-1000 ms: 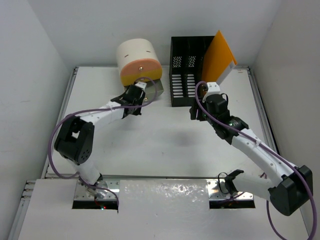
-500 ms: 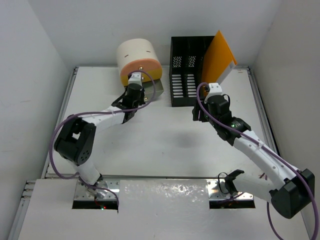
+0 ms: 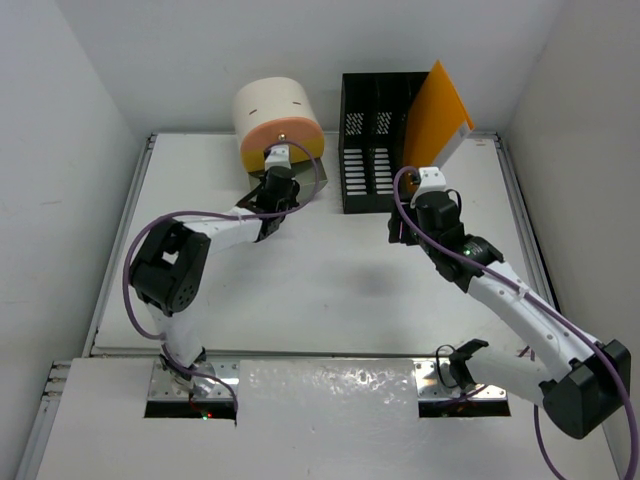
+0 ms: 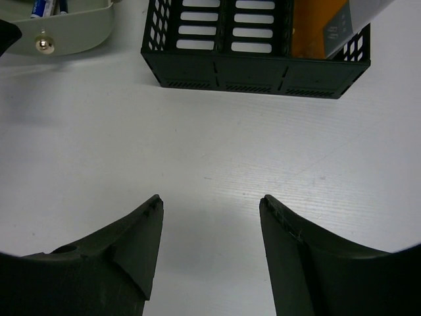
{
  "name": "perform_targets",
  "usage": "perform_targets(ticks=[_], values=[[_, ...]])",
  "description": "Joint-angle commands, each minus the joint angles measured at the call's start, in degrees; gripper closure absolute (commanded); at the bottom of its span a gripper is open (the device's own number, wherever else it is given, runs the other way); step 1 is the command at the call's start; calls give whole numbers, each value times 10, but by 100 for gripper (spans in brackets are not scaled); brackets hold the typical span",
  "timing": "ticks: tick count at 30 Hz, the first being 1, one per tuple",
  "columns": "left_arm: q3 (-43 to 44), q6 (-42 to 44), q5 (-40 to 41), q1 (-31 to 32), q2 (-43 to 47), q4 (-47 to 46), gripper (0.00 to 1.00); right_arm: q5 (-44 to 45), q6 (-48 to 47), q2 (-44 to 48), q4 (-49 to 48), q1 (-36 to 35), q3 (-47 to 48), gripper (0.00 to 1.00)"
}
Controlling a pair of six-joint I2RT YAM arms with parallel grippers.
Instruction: Organize the desk
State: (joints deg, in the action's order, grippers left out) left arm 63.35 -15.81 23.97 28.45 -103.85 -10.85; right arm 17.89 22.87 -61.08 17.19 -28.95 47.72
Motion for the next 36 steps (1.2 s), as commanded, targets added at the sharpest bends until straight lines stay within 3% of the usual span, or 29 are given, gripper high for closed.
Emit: perform_targets(ticks=[1, 10, 36], values=[[10, -12, 10, 5, -11, -39, 100, 13, -6, 14, -3, 2, 19, 41], [42, -21, 25, 6, -64, -57, 100, 25, -12, 17, 8, 2, 20, 41], [138, 40, 222, 21, -162, -148, 100, 36, -31, 14, 17, 2, 18, 41]])
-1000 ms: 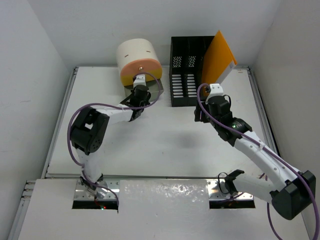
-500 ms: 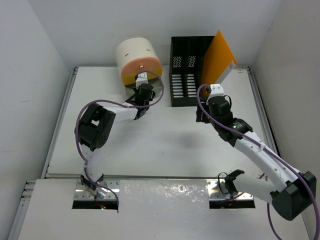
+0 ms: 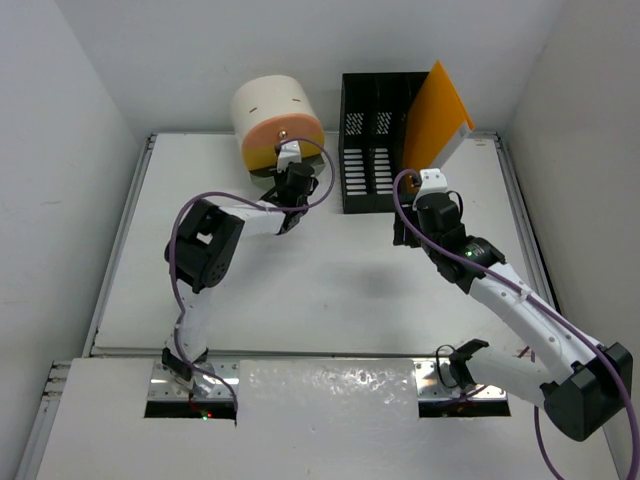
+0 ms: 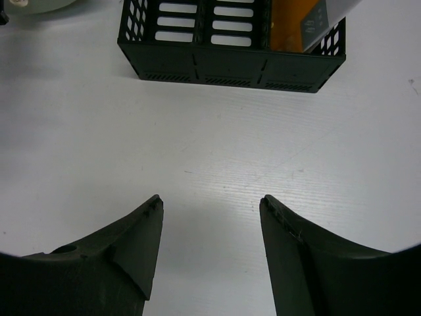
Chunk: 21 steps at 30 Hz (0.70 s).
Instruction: Organize the desk
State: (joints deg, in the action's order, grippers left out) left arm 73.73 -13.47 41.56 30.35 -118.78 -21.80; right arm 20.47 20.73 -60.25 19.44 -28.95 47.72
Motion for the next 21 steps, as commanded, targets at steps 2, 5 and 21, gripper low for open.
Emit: perform_targets(ticks=[2, 5, 21], values=[[43, 25, 57, 2, -19, -43, 100, 12, -10, 7, -4, 2, 18, 41], [60, 38, 79, 2, -34, -51, 100, 13, -11, 7, -2, 2, 18, 40], [125, 73, 128, -9, -99, -127, 100, 19, -36, 8, 27, 2, 30, 40]])
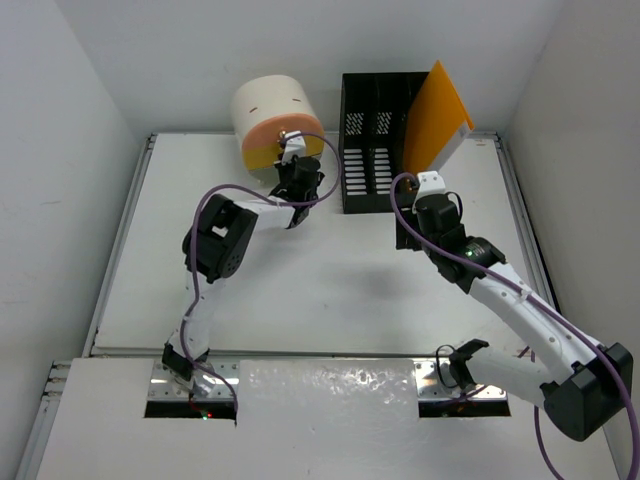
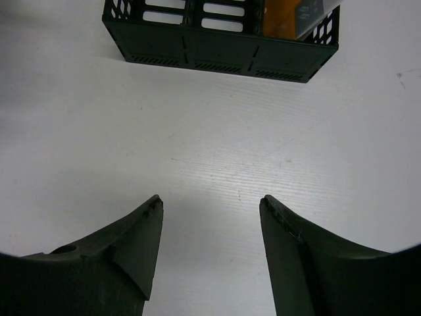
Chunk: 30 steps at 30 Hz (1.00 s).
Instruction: Organize the desk
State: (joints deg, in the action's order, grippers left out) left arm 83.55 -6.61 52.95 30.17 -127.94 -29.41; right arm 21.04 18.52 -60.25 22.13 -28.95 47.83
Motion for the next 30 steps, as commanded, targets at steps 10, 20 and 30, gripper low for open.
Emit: perform_targets(ticks=[10, 20, 30], values=[[50, 12, 5, -28, -24, -64, 100, 13, -30, 3, -2, 2, 33, 40], [-20, -74, -171, 7, 166, 175, 100, 4, -18, 0, -5, 3, 44, 40], [-252, -136, -296, 12, 498, 328, 100, 130, 32, 90, 2, 2, 2, 37]])
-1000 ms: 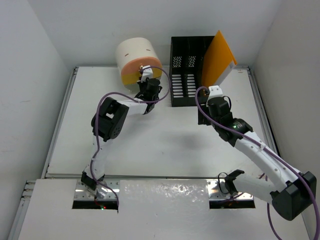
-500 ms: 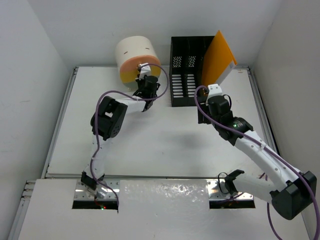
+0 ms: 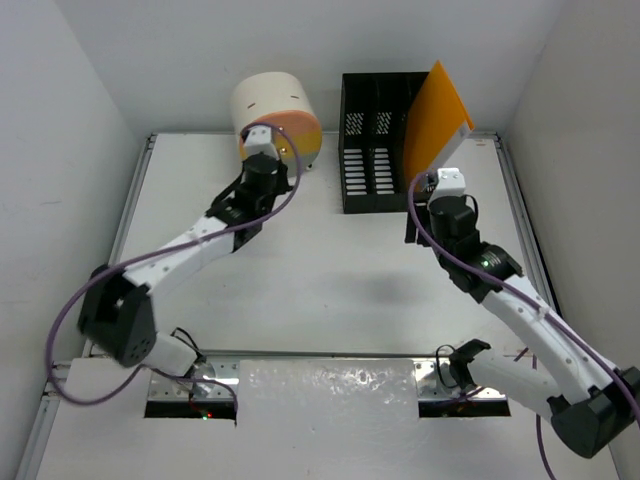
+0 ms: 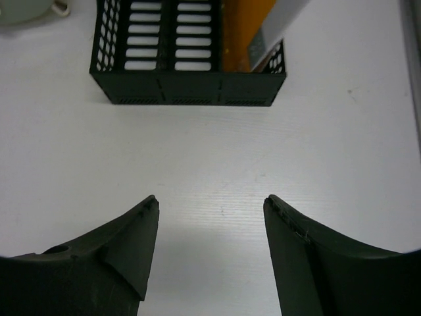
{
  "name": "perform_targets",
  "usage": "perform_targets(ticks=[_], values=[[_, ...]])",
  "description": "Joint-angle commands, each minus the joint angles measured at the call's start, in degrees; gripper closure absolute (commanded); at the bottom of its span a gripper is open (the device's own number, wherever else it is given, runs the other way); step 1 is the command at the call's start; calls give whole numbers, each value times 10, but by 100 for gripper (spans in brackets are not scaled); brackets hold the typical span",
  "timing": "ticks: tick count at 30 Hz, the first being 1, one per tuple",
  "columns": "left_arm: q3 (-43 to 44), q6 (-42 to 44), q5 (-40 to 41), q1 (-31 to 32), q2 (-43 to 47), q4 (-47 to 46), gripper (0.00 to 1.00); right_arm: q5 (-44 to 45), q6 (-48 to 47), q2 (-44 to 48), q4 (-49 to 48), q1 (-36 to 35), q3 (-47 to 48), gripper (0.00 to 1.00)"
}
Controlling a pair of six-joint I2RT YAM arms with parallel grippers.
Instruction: Organize the desk
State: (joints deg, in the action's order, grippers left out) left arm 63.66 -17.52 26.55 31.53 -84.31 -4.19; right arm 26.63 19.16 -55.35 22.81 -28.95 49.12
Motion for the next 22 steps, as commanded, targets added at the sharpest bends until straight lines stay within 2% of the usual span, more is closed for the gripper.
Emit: perform_targets(ticks=[1, 2, 5, 6, 7, 8, 11, 13, 14, 15, 17, 18, 22], values=[[-68, -33, -22, -2, 109, 100, 98, 103, 32, 60, 6, 3, -21, 36], [-80, -37, -20, -2, 109, 116, 98, 103, 36, 60, 14, 2, -25, 36], [-128, -39, -26, -2, 196, 160, 92, 141, 55, 88, 49, 2, -40, 34], [-148, -37, -32, -2, 234, 170, 83, 157, 60, 99, 57, 2, -45, 32], [-153, -30, -38, -2, 251, 193, 78, 166, 70, 104, 74, 2, -49, 28], [-158, -29, -36, -2, 268, 206, 73, 173, 75, 109, 84, 2, -50, 14], [-186, -25, -22, -2, 336, 241, 58, 199, 91, 125, 118, 2, -46, 1], [-194, -24, -10, -2, 357, 258, 53, 221, 111, 134, 144, 2, -39, 1], [-200, -24, -5, -2, 373, 268, 47, 230, 122, 140, 158, 3, -38, 1], [-201, -27, -1, -2, 379, 275, 34, 232, 129, 143, 166, 2, -36, 1], [-202, -32, 6, -2, 395, 284, 21, 236, 142, 150, 181, 2, -33, 1], [-203, -33, 11, -2, 398, 289, 18, 236, 153, 159, 192, 2, -32, 1], [-206, -37, 25, -2, 410, 295, 16, 241, 169, 187, 206, 3, -42, 1]])
